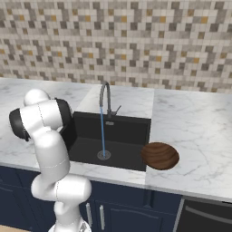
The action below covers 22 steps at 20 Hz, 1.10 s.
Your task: Rinse each bowl for a few seconds and place them down in the sink or on the counter.
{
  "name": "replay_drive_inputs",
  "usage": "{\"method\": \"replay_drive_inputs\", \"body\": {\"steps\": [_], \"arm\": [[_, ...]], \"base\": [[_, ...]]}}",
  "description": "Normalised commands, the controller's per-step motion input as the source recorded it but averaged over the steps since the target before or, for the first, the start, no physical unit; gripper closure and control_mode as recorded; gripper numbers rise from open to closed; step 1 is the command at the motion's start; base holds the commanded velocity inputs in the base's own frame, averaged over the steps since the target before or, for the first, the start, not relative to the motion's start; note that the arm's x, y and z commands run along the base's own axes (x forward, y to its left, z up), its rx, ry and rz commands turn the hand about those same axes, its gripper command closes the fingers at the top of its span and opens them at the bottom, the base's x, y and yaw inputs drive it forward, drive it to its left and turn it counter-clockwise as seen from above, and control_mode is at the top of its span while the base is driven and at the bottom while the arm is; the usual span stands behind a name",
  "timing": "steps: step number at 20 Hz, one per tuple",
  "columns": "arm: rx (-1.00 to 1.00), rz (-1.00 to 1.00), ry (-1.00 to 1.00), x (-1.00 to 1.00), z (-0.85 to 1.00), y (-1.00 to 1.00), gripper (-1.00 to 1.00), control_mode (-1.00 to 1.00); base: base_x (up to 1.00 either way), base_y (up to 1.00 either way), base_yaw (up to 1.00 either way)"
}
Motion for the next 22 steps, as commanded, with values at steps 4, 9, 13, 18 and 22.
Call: {"method": "replay_drive_inputs", "body": {"steps": [4,9,13,18,22], "arm": [[-0.02,0.00,-0.03,-0.03,0.01,0.07,-1.00,-1.00],[-0.03,0.00,-0.05,-0.07,0.08,0.06,-1.00,-1.00],[-0.02,0.00,-0.05,-0.08,0.07,0.03,-1.00,-1.00],[-0.02,0.00,-0.07,-0.11,0.24,0.03,-1.00,-1.00],[0.00,0.00,-0.07,-0.18,0.45,0.02,-1.00,-1.00]], "base": [[0.00,0.00,0.00],[0.00,0.00,0.00],[0.00,0.00,0.00],[0.00,0.00,0.00],[0.00,0.00,0.00]]}}
